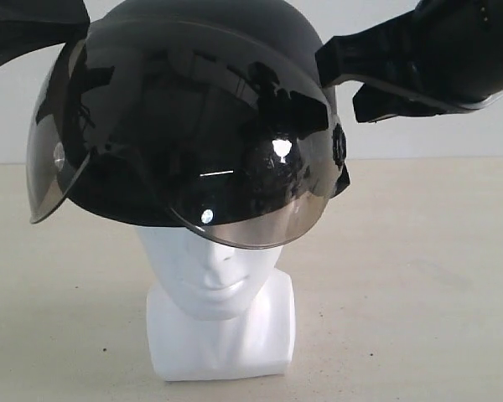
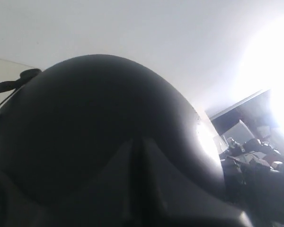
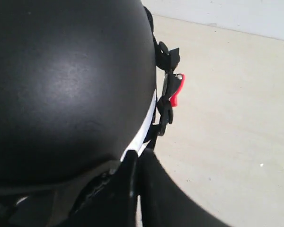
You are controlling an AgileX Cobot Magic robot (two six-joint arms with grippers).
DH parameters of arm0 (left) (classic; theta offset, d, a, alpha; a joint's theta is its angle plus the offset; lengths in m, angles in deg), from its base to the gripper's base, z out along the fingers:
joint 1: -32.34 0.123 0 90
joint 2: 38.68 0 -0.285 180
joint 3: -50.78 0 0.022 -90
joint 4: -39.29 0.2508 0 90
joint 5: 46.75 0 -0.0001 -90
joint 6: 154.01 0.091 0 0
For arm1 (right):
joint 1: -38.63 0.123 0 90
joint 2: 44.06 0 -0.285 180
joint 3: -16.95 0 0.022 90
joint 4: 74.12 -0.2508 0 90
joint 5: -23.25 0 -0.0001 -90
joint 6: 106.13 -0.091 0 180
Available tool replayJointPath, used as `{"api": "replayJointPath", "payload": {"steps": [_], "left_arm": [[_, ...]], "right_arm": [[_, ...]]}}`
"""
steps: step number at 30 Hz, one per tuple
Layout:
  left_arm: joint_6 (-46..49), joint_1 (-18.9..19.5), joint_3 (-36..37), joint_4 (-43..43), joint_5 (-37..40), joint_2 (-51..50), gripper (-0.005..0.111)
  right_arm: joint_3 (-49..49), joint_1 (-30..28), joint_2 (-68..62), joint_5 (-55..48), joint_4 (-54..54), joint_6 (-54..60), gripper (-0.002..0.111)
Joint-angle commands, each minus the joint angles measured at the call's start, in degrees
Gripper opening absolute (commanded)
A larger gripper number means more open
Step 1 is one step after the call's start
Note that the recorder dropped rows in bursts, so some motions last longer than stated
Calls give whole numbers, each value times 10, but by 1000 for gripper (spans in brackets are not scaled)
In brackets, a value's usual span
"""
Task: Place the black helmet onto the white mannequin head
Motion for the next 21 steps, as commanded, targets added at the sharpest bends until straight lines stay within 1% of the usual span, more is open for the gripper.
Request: {"api": "replayJointPath", "payload": {"steps": [1, 3, 6, 7, 9, 12, 14, 15, 17, 21], "left_arm": [[-26, -5, -2, 44, 21, 29, 5], [-45, -5, -2, 80, 25, 53, 5], [-49, -5, -2, 99, 25, 95, 5], [-44, -5, -2, 100, 26, 110, 5], [-41, -5, -2, 104, 41, 138, 5], [-41, -5, -2, 115, 78, 168, 5], [-38, -5, -2, 122, 103, 185, 5], [-33, -5, -2, 126, 115, 195, 5], [-29, -5, -2, 143, 129, 212, 5], [-29, -5, -2, 167, 135, 240, 5]], "right_arm": [[3, 0, 18, -1, 18, -4, 1], [3, 0, 42, -1, 10, -5, 1], [3, 0, 87, -23, -17, -1, 1], [3, 0, 99, -40, -47, 14, 1], [3, 0, 116, -102, -135, 83, 1], [3, 0, 127, -186, -209, 141, 1], [1, 0, 134, -233, -217, 171, 1], [-1, 0, 137, -252, -220, 209, 1], [-4, 0, 142, -252, -222, 257, 1], [-11, 0, 160, -252, -194, 255, 1]]}}
